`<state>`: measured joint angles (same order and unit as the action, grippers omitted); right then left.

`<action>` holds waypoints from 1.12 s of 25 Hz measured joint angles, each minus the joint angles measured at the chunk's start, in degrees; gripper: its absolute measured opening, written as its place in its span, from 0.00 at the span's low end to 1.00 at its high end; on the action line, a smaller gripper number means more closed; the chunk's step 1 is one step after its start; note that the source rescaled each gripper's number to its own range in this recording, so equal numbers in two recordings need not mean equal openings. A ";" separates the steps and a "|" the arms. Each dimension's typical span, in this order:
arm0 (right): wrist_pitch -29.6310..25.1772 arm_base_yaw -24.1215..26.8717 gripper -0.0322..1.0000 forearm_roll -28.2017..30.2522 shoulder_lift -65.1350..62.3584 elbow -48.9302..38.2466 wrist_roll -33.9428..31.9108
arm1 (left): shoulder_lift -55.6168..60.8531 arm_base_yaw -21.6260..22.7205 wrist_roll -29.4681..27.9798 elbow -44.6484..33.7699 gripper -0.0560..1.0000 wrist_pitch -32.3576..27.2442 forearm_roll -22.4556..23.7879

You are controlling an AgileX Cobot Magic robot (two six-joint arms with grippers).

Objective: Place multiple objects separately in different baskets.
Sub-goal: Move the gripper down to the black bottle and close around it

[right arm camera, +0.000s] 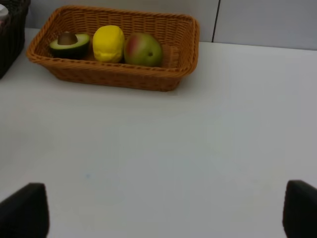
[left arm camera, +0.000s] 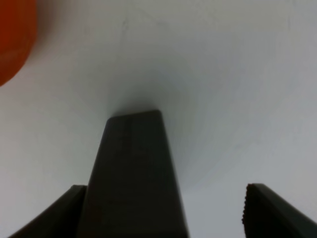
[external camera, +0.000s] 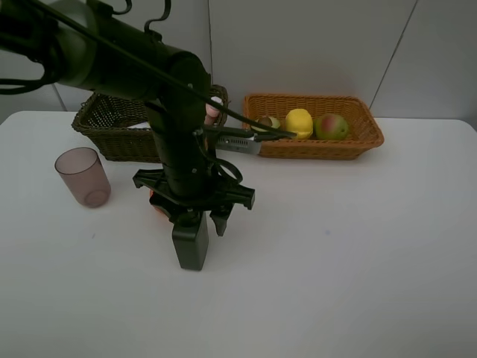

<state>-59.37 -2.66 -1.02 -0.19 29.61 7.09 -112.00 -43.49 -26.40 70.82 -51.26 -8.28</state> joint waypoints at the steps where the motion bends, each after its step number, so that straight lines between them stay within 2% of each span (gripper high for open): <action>1: 0.00 0.00 1.00 0.00 0.00 0.00 0.00 | 0.00 0.00 0.00 0.00 0.84 0.00 0.00; 13: 0.00 0.00 1.00 0.00 0.00 0.00 0.00 | 0.00 0.00 1.08 0.00 0.83 -0.78 0.31; 16: 0.00 0.00 1.00 0.00 0.00 0.00 0.00 | 0.00 0.00 1.08 0.00 0.75 -1.34 1.35; 20: 0.00 0.00 1.00 0.00 0.00 0.00 0.00 | 0.00 0.00 1.08 0.00 0.54 -1.49 1.64; 28: 0.00 0.00 1.00 0.00 0.00 0.00 0.00 | 0.00 0.00 0.41 0.00 0.54 -1.54 1.64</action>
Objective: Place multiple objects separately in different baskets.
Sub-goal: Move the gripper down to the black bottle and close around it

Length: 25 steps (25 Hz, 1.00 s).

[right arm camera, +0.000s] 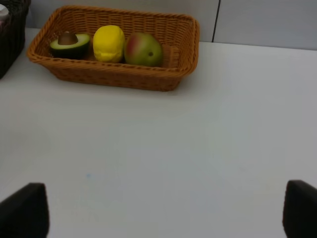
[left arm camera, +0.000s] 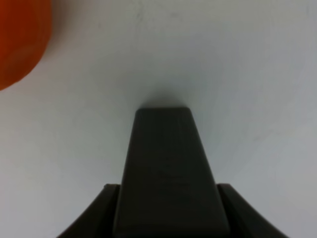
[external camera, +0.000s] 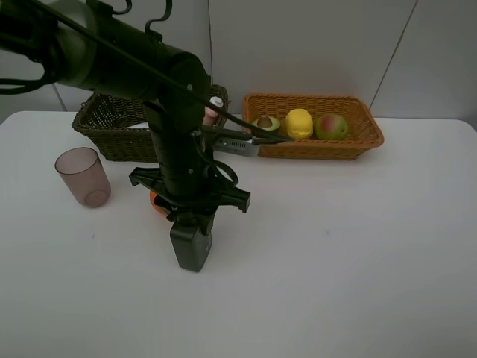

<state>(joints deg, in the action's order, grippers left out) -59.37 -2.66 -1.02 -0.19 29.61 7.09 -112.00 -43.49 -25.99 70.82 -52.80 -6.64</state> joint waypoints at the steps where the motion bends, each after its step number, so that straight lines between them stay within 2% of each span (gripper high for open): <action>1: 0.00 0.00 1.00 0.00 0.00 0.00 0.00 | 0.00 0.00 -0.13 0.00 0.54 0.00 0.01; 11: 0.00 0.00 1.00 0.00 0.00 0.00 0.00 | 0.00 0.00 -0.40 0.00 0.54 -2.16 1.47; 25: 0.00 0.00 1.00 0.00 0.00 0.00 0.00 | 1.68 0.00 -0.40 0.13 0.54 -3.15 1.08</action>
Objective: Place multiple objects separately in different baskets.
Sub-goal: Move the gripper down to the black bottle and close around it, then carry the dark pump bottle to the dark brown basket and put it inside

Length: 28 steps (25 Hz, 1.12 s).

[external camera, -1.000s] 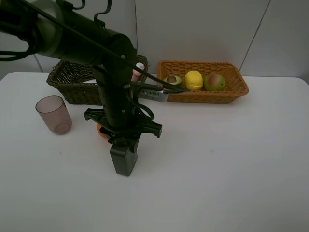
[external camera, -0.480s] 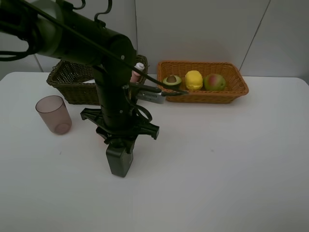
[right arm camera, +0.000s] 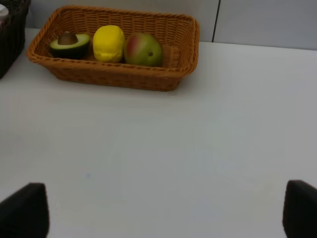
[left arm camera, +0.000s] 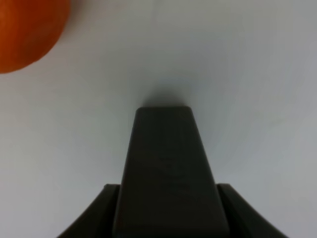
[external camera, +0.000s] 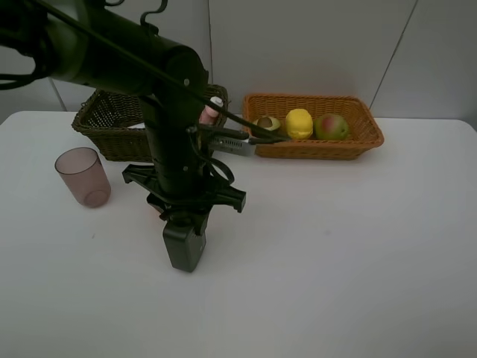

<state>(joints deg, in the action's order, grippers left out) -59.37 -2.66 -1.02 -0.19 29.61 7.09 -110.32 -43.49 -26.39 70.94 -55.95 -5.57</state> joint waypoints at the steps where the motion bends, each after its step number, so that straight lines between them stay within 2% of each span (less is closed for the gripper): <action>1: 0.00 0.00 1.00 0.00 0.00 0.00 0.00 | 0.56 0.00 0.00 0.32 0.54 -0.79 -0.05; 5: 0.00 0.00 1.00 0.00 0.00 0.00 0.00 | 2.64 0.00 0.00 3.23 0.54 -4.70 0.02; 13: 0.00 0.00 1.00 0.00 0.00 0.00 0.00 | 3.29 0.00 1.46 14.03 0.54 -13.53 2.32; 21: 0.00 0.00 1.00 0.00 0.00 0.00 0.00 | 3.29 0.00 2.37 24.51 0.54 -13.63 9.44; 28: 0.00 0.00 1.00 0.00 0.00 0.00 0.00 | 3.29 0.26 4.28 28.35 0.54 -13.89 20.35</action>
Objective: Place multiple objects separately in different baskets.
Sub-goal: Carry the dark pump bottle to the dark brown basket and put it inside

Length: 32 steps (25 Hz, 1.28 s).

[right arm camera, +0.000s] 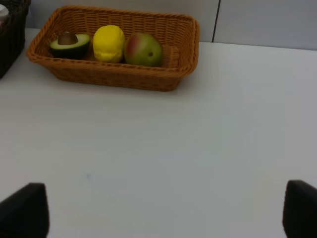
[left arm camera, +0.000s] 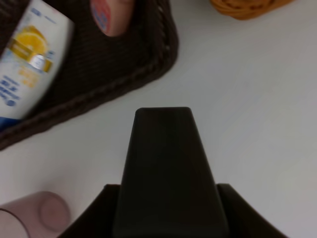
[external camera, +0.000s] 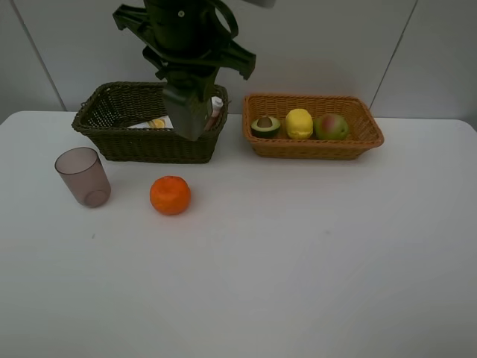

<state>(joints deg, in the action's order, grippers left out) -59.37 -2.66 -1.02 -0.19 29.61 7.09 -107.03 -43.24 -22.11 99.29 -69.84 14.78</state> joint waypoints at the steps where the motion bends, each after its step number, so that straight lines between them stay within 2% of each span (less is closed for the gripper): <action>1: 0.00 0.00 1.00 0.00 0.00 0.00 0.00 | 0.00 0.11 0.06 0.08 0.54 -0.08 1.42; 5: 0.00 0.00 1.00 0.00 0.00 0.00 0.00 | 0.00 2.58 0.64 0.14 0.54 -0.29 4.18; 15: 0.00 0.00 1.00 0.00 0.00 0.00 0.00 | 0.00 12.49 6.18 0.14 0.54 -0.07 5.12; 24: 0.00 0.00 1.00 0.00 0.00 0.00 0.00 | -0.33 18.43 8.78 0.14 0.54 9.37 5.23; 32: 0.00 0.00 1.00 0.11 0.00 0.00 0.00 | -5.76 21.52 8.89 0.14 0.54 14.47 5.23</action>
<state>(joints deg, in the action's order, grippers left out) -59.37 -2.66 -0.91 -0.19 29.61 7.09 -112.79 -21.72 -13.22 99.43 -55.37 20.01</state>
